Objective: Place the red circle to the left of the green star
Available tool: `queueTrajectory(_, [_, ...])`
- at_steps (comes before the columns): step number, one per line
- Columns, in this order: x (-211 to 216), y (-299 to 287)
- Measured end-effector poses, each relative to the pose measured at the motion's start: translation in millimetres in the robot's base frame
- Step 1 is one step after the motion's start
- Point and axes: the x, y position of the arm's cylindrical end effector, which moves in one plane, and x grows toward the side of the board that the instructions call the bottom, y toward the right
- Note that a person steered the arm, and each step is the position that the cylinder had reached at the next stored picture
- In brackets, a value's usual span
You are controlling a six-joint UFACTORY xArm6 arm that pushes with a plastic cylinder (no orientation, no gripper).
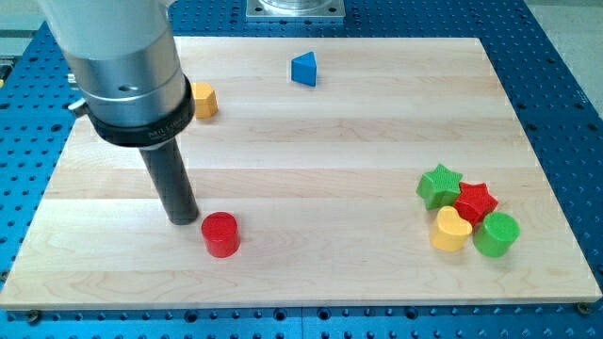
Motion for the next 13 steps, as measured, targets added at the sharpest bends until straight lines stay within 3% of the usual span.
queueTrajectory(4, [24, 6])
queueTrajectory(5, [7, 107])
queueTrajectory(6, [-8, 89])
queueTrajectory(7, [-15, -3])
queueTrajectory(8, [70, 11])
queueTrajectory(9, [60, 110])
queueTrajectory(10, [39, 117])
queueTrajectory(11, [73, 72])
queueTrajectory(12, [5, 47])
queueTrajectory(13, [-12, 150])
